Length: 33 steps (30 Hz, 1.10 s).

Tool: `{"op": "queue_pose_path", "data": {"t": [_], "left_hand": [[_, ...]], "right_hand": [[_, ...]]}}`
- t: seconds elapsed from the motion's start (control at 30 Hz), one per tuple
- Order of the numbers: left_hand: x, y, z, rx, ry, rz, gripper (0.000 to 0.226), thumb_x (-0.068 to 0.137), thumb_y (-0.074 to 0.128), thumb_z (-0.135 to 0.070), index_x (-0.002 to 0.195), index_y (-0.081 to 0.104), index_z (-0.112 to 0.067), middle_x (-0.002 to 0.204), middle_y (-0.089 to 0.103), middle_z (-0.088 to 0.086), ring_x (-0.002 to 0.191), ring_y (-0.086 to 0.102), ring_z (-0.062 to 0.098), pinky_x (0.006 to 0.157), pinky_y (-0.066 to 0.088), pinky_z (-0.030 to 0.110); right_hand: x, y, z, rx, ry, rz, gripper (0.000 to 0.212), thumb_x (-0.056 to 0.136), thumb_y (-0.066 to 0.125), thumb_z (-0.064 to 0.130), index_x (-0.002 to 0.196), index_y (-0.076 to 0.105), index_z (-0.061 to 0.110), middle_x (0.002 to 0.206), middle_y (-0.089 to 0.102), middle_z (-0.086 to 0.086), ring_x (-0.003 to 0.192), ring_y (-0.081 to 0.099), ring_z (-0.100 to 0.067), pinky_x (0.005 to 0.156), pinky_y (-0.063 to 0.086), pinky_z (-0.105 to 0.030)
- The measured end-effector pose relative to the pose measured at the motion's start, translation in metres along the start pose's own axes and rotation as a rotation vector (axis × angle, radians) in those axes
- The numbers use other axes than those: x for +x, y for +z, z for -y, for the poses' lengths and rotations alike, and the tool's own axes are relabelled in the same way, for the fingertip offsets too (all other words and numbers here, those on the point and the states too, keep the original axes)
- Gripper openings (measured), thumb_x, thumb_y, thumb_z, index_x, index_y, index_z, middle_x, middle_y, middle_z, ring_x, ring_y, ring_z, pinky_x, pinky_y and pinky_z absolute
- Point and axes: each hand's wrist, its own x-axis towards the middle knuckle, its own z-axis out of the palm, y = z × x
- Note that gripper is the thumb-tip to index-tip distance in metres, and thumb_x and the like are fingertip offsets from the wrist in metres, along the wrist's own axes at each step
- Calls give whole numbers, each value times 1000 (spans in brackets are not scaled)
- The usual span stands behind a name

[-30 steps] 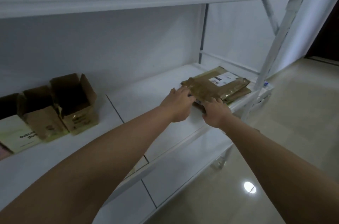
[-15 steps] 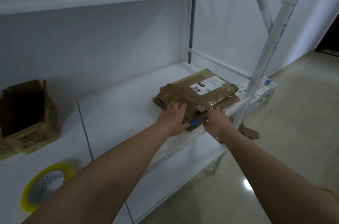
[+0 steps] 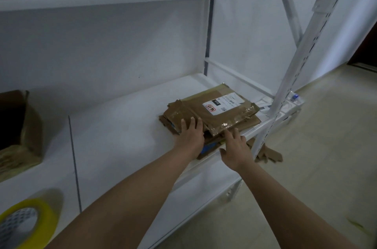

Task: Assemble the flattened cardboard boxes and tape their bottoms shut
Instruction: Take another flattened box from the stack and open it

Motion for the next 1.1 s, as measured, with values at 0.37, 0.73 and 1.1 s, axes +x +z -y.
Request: {"op": "queue_pose_path", "data": {"t": [0.37, 0.73, 1.1], "left_hand": [[10, -63, 0, -345, 102, -381, 46, 105, 31, -19, 149, 29, -7, 154, 32, 14, 143, 29, 29, 115, 29, 39], [-27, -104, 14, -580, 160, -722, 46, 100, 31, 6, 145, 34, -1, 120, 59, 24, 87, 49, 11, 83, 36, 14], [-63, -162, 85, -542, 256, -883, 44, 99, 36, 5, 143, 40, -1, 133, 54, 14, 121, 54, 26, 108, 39, 25]], "right_hand": [[-2, -22, -6, -32, 11, -37, 63, 95, 56, 24, 148, 24, 16, 161, 7, -17, 144, 18, -40, 110, 34, -46], [-6, -37, 9, -60, -31, -25, 54, 93, 52, 22, 144, 36, 16, 145, 36, -14, 132, 33, -34, 106, 38, -42], [5, -31, 40, 91, 110, 126, 18, 93, 46, 7, 109, 54, 5, 113, 54, -16, 105, 51, -31, 82, 43, -36]]}}
